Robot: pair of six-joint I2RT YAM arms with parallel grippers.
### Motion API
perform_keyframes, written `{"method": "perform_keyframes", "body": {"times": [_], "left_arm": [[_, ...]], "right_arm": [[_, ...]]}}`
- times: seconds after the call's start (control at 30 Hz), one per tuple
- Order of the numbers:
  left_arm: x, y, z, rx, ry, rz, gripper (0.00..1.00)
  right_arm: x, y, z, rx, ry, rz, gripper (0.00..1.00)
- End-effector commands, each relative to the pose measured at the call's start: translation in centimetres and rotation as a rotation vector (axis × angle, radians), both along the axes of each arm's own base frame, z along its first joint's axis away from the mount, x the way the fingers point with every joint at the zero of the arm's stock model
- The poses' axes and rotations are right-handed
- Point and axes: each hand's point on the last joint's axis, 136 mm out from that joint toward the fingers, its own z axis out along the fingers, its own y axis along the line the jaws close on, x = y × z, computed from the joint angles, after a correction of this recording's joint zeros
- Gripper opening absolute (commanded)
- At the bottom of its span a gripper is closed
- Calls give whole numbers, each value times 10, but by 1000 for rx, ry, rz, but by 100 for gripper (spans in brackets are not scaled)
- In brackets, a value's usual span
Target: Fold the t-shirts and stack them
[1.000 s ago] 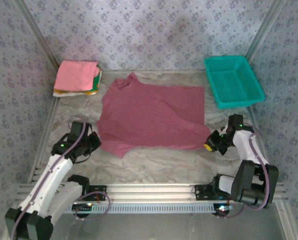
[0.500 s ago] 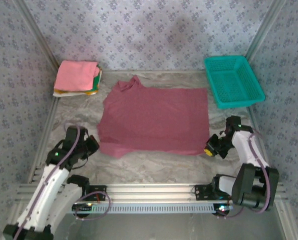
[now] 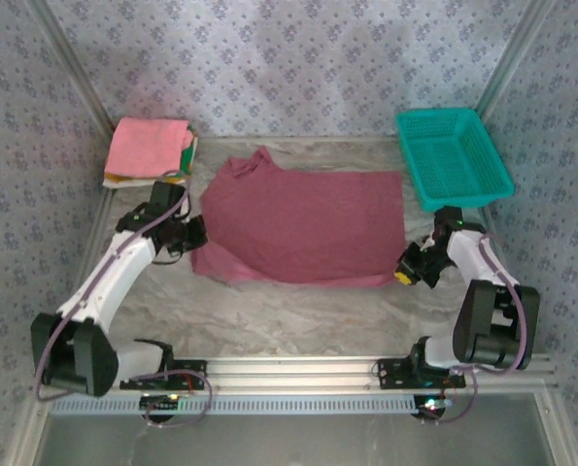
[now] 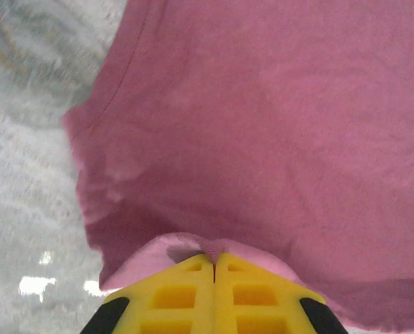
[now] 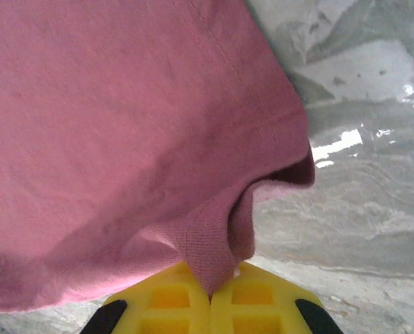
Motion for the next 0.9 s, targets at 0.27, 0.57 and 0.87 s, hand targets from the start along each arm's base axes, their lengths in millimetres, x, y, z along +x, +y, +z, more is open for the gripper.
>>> {"method": "perform_keyframes", "body": {"times": [0.27,0.57,0.87], "left_arm": [[51,-6,-6,101,-22,-139,0],[77,-9,-2,133,-38,-180,0],[93,-13,-1,144,-46,-202,0]], "right_arm": [[23,-5,-15,6,4,21,0],[35,-7,-10,36,-2,6,2],[38,-6,-16,66,-2,-9,3]]}}
